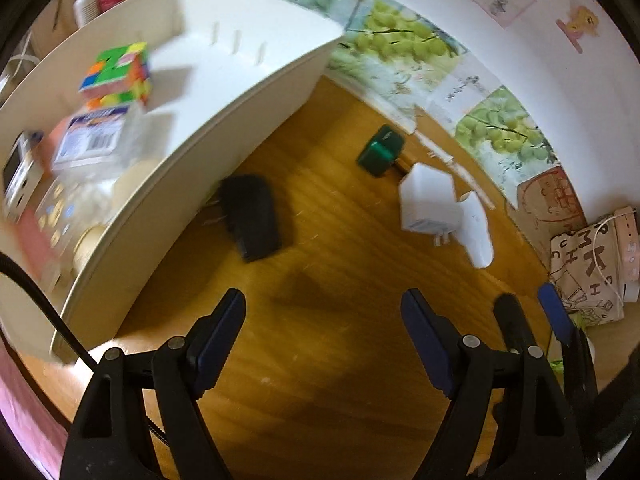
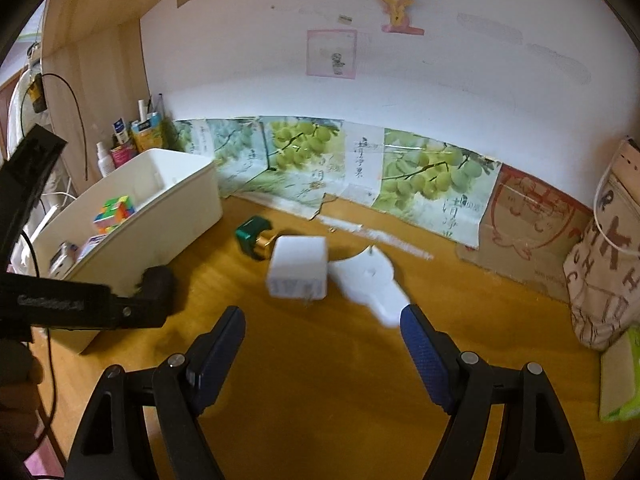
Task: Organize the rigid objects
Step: 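Move both tools from the tray toward the white charger and white curved plastic piece, then grasp the white charger with the left tool while the right tool grasps the white curved plastic piece, then lift the charger and curved plastic piece and carry them toward the tray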
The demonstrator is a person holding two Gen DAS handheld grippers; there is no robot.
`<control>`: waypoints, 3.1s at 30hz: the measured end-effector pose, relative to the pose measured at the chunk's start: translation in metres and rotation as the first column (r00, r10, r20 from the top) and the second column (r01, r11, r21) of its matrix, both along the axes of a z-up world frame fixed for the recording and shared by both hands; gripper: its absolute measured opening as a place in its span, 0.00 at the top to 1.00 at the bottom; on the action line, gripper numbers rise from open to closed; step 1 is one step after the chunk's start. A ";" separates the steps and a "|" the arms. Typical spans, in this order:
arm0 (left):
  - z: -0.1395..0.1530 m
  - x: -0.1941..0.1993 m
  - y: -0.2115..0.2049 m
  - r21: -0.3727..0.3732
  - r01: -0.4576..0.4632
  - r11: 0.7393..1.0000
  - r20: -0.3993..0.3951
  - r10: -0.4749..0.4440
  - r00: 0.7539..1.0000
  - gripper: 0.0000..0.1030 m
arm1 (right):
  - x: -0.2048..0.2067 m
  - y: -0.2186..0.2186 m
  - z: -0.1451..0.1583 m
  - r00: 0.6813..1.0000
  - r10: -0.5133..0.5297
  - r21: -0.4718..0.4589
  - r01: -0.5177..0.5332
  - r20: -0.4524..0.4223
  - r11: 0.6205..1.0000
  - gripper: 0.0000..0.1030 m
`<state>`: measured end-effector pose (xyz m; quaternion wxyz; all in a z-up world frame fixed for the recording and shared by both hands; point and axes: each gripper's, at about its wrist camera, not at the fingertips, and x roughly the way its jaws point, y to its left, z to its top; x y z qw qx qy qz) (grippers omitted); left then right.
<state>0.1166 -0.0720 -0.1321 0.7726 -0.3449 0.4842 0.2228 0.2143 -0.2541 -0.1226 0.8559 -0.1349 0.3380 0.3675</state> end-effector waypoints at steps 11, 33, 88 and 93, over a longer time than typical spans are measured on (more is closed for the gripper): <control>-0.006 0.078 0.003 -0.135 0.125 0.983 -0.018 -0.128 0.992 0.20 | 0.064 0.012 -0.023 0.999 0.038 -0.017 -0.039 -0.038 0.999 0.22; -0.051 0.162 -0.007 -0.264 0.170 0.949 -0.202 -0.227 0.953 0.21 | 0.088 0.034 -0.074 0.989 0.084 -0.095 -0.096 -0.124 0.991 0.22; -0.053 0.179 -0.028 -0.159 0.213 0.964 -0.343 -0.256 0.904 0.40 | 0.051 -0.019 -0.026 0.979 -0.080 -0.094 0.063 -0.187 0.994 0.47; -0.053 0.153 -0.035 -0.200 0.216 0.956 -0.331 -0.273 0.903 0.41 | 0.034 -0.024 -0.020 0.978 -0.090 -0.080 0.076 -0.189 0.994 0.47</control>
